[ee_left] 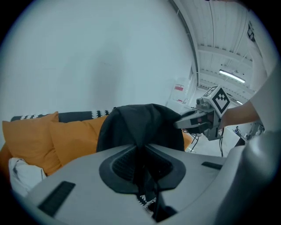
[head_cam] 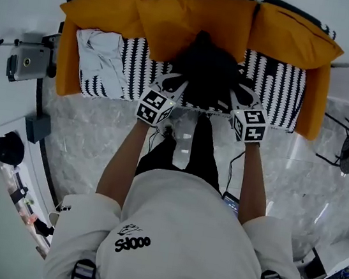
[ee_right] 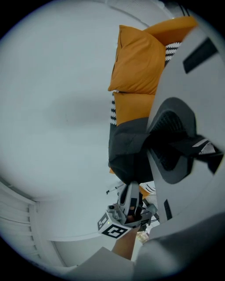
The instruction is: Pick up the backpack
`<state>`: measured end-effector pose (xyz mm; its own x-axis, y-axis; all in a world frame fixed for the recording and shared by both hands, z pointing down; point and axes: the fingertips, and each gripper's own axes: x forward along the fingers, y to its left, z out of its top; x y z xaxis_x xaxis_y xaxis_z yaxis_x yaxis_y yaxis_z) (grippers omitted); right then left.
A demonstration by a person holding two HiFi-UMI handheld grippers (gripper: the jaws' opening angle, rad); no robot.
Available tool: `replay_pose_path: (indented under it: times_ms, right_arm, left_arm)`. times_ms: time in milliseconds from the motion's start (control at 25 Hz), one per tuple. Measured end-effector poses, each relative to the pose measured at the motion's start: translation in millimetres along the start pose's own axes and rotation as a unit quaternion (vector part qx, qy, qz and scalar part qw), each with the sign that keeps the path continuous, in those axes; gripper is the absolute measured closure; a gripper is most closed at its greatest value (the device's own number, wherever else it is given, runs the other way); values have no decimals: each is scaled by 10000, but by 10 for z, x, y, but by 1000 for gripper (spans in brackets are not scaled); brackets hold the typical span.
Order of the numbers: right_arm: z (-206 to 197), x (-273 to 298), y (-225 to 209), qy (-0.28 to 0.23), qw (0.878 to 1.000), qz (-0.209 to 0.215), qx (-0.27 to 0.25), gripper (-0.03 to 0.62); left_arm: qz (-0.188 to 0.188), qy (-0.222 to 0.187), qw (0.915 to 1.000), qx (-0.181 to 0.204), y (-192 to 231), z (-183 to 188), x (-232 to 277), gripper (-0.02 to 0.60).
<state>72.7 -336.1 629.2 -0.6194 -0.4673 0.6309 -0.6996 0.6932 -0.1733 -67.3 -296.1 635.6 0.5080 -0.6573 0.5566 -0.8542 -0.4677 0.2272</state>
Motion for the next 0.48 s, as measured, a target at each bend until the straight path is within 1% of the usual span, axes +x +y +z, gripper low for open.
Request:
replay_pose_path:
  times_ms: [120,280,480]
  right_arm:
    - [129,-197,151,-232,9997,-121,15,525]
    - [296,-466,398,-436,9985,-318,-119,525]
    - [526,-821,702,-755,9956,-498,-246,526]
  left_arm:
    - [20,-169,9998,88,-62,116,-217,529]
    - [55,-451,9988,163,-157,272,-561,529]
    - [229,-862,9956,305,-280,528,-1007,529]
